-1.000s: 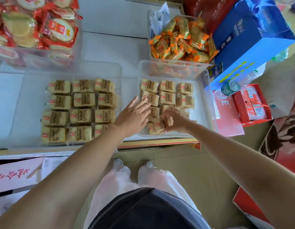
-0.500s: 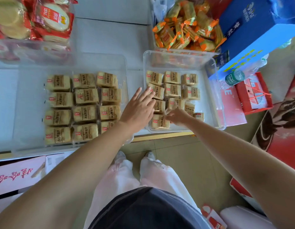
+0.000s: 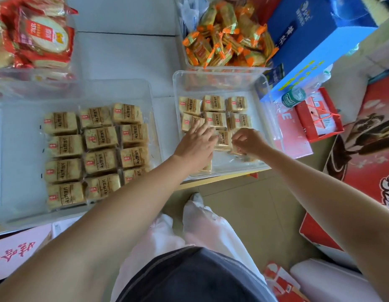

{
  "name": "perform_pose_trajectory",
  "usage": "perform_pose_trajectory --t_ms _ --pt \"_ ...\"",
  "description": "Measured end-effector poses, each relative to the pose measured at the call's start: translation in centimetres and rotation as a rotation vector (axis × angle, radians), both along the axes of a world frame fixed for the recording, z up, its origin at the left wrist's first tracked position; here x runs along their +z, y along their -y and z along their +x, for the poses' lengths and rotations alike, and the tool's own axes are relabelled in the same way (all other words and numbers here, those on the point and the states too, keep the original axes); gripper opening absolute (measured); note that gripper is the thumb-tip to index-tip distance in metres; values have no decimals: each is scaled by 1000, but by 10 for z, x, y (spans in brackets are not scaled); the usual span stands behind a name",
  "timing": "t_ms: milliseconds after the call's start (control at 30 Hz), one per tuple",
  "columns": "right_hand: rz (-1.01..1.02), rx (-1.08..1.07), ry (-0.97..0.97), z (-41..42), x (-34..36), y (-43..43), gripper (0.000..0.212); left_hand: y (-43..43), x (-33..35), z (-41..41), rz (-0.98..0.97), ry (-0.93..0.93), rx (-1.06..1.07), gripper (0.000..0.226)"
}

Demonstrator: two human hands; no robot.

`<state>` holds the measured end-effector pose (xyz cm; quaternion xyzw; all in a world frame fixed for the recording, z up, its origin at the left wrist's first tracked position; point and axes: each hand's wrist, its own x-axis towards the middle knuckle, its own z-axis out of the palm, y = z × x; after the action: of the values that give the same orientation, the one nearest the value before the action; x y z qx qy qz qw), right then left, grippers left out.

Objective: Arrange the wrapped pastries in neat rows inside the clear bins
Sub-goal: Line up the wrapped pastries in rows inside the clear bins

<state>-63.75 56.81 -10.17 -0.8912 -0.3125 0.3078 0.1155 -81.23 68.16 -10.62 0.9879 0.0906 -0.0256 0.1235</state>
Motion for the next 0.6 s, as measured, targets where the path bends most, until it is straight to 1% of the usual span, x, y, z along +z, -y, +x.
perform_pose_trajectory --t_ms 67,133,200,267,333,433,500,600 --pt "-13 -29 46 15 1 12 19 7 -6 16 -11 -120 -37 52" --pt "-126 9 121 22 2 23 12 11 -15 31 -4 -234 -80 57" --pt "-225 72 213 28 -5 30 31 12 -25 45 -1 -308 -136 59" --pt "-299 169 320 29 -10 29 42 11 -35 56 16 -366 -181 61" --pt "-369 234 355 33 -17 27 40 10 -43 63 42 -426 -205 63" --pt "-423 235 333 40 -19 24 27 5 -53 68 57 -474 -217 65" --pt "-416 218 297 44 -15 19 22 1 -55 69 42 -479 -230 65" --pt "-314 144 232 49 -3 11 21 -4 -53 71 17 -481 -248 63"
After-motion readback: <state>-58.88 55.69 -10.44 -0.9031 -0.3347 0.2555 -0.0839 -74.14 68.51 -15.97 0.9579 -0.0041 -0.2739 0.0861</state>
